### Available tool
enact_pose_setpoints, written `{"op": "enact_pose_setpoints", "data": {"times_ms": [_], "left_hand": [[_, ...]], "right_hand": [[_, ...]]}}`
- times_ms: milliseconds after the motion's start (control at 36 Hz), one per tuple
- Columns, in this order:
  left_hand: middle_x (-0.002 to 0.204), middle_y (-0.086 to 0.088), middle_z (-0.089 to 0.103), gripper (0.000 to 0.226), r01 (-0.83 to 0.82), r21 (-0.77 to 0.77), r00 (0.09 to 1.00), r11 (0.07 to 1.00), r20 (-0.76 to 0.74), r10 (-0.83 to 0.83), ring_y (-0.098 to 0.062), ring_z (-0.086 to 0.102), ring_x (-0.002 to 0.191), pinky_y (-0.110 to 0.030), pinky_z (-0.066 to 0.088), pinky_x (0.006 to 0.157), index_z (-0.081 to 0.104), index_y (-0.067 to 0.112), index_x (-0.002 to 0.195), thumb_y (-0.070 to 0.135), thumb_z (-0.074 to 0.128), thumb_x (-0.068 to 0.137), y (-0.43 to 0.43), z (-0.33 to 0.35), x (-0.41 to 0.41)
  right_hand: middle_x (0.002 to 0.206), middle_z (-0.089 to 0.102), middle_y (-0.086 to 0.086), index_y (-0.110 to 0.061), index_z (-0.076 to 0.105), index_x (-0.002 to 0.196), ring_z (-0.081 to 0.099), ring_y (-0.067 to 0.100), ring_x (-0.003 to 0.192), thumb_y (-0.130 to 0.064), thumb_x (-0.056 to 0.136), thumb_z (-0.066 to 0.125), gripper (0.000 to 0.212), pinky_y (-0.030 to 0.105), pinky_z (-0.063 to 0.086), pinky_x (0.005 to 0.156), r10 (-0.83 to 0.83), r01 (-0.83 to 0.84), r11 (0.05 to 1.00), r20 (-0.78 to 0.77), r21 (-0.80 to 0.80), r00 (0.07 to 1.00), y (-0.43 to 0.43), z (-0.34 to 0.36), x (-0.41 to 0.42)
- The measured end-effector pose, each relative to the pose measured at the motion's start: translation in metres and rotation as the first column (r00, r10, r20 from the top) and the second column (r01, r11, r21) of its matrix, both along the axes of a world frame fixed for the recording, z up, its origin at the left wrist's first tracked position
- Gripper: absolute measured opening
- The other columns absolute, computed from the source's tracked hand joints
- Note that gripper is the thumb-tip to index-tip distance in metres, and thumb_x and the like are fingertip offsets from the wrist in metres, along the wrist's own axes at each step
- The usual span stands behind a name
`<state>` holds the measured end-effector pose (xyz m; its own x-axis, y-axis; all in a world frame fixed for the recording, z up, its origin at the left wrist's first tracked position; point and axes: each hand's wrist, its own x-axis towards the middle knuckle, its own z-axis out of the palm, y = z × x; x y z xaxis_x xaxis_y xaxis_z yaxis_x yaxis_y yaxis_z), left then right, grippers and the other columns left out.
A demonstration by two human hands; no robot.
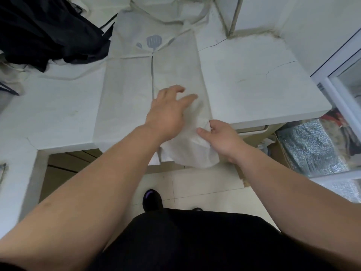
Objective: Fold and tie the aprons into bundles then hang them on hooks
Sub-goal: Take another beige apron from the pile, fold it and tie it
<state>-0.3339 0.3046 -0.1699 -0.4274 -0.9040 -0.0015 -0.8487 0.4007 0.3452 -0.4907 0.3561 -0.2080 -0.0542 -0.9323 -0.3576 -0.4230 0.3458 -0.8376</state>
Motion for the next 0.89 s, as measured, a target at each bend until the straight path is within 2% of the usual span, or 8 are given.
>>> {"op": "enact_pose_setpoints", "data": {"times_ms": [167, 306, 500, 583, 639, 722, 806, 889], "left_hand": [[0.151, -0.001, 0.028, 0.039, 0.326, 0.117, 0.907, 0.938, 0.240, -0.345, -0.025, 0.017, 0.138, -0.037, 0.022, 0.104, 0.056, 0.039, 0.128, 0.017, 0.043, 0.099, -0.026, 0.007, -0.044], [0.129, -0.003, 0.045, 0.023, 0.375, 0.038, 0.876, 0.926, 0.311, -0.368, -0.026, 0.035, 0.121, -0.034, 0.031, 0.091, 0.063, 0.022, 0.115, 0.023, 0.050, 0.097, -0.040, 0.010, -0.045], [0.119, -0.003, 0.046, 0.026, 0.205, 0.054, 0.979, 0.977, -0.012, -0.205, -0.023, 0.049, 0.109, -0.039, 0.045, 0.092, 0.064, 0.016, 0.113, 0.006, 0.052, 0.093, -0.047, 0.000, -0.038], [0.136, -0.004, 0.041, 0.044, 0.170, 0.140, 0.984, 0.975, -0.069, -0.162, -0.023, 0.044, 0.122, -0.036, 0.040, 0.101, 0.052, 0.019, 0.133, 0.003, 0.051, 0.091, -0.039, -0.006, -0.029], [0.138, -0.005, 0.041, 0.046, 0.049, 0.091, 0.992, 0.995, -0.121, -0.038, -0.025, 0.042, 0.125, -0.039, 0.039, 0.102, 0.052, 0.021, 0.134, 0.007, 0.051, 0.091, -0.034, -0.010, -0.017], [0.135, -0.008, 0.043, 0.036, -0.288, 0.061, 0.938, 0.956, -0.180, 0.295, -0.027, 0.045, 0.122, -0.036, 0.042, 0.098, 0.055, 0.017, 0.130, 0.014, 0.048, 0.094, -0.023, -0.014, 0.006], [0.127, -0.015, 0.048, 0.033, -0.525, 0.194, 0.845, 0.829, 0.002, 0.534, -0.034, 0.049, 0.114, -0.038, 0.043, 0.087, 0.052, 0.008, 0.124, 0.025, 0.045, 0.097, -0.015, -0.019, 0.028], [0.112, -0.015, 0.061, 0.044, -0.564, 0.352, 0.819, 0.747, 0.125, 0.560, -0.035, 0.056, 0.102, -0.036, 0.044, 0.082, 0.056, 0.006, 0.110, 0.045, 0.043, 0.093, -0.010, -0.028, 0.037]], "right_hand": [[0.121, 0.063, -0.004, -0.026, 0.035, 0.139, 0.060, 0.017, 0.111, -0.049, 0.066, 0.070, 0.084, 0.042, 0.047, 0.098, 0.147, -0.159, 0.982, 0.121, 0.097, 0.982, 0.004, -0.004, -0.005], [0.109, 0.069, -0.001, -0.026, 0.059, 0.106, 0.066, 0.016, 0.099, -0.025, 0.079, 0.076, 0.032, 0.041, 0.052, 0.092, 0.112, -0.135, 0.986, 0.209, 0.100, 0.972, 0.011, -0.009, -0.015], [0.086, 0.067, -0.002, -0.010, 0.068, 0.106, 0.062, 0.008, 0.070, -0.023, 0.087, 0.068, 0.022, 0.013, 0.046, 0.048, 0.011, -0.056, 0.974, 0.203, 0.219, 0.979, 0.022, -0.019, -0.022], [0.094, 0.070, -0.006, -0.018, 0.068, 0.108, 0.065, 0.007, 0.079, -0.030, 0.084, 0.070, 0.027, 0.013, 0.047, 0.056, 0.103, -0.164, 0.942, 0.213, 0.292, 0.972, 0.018, -0.012, -0.019], [0.099, 0.072, -0.002, -0.020, 0.069, 0.102, 0.068, 0.015, 0.089, -0.040, 0.085, 0.066, 0.027, 0.027, 0.055, 0.071, 0.015, -0.065, 0.967, 0.197, 0.248, 0.980, 0.008, -0.010, -0.017], [0.094, 0.070, 0.013, -0.007, 0.068, 0.089, 0.067, 0.032, 0.091, -0.059, 0.087, 0.045, 0.058, 0.045, 0.054, 0.085, -0.143, 0.127, 0.973, 0.071, 0.192, 0.987, -0.007, -0.005, -0.010], [0.088, 0.067, 0.019, 0.001, 0.063, 0.082, 0.063, 0.037, 0.088, -0.047, 0.099, 0.029, 0.061, 0.039, 0.050, 0.084, -0.100, 0.128, 0.983, -0.203, 0.133, 0.974, -0.015, -0.003, -0.004], [0.095, 0.065, 0.023, -0.002, 0.058, 0.083, 0.061, 0.037, 0.094, -0.042, 0.101, 0.028, 0.053, 0.033, 0.039, 0.074, -0.022, 0.061, 0.995, -0.418, 0.081, 0.908, -0.017, 0.003, 0.001]]}}
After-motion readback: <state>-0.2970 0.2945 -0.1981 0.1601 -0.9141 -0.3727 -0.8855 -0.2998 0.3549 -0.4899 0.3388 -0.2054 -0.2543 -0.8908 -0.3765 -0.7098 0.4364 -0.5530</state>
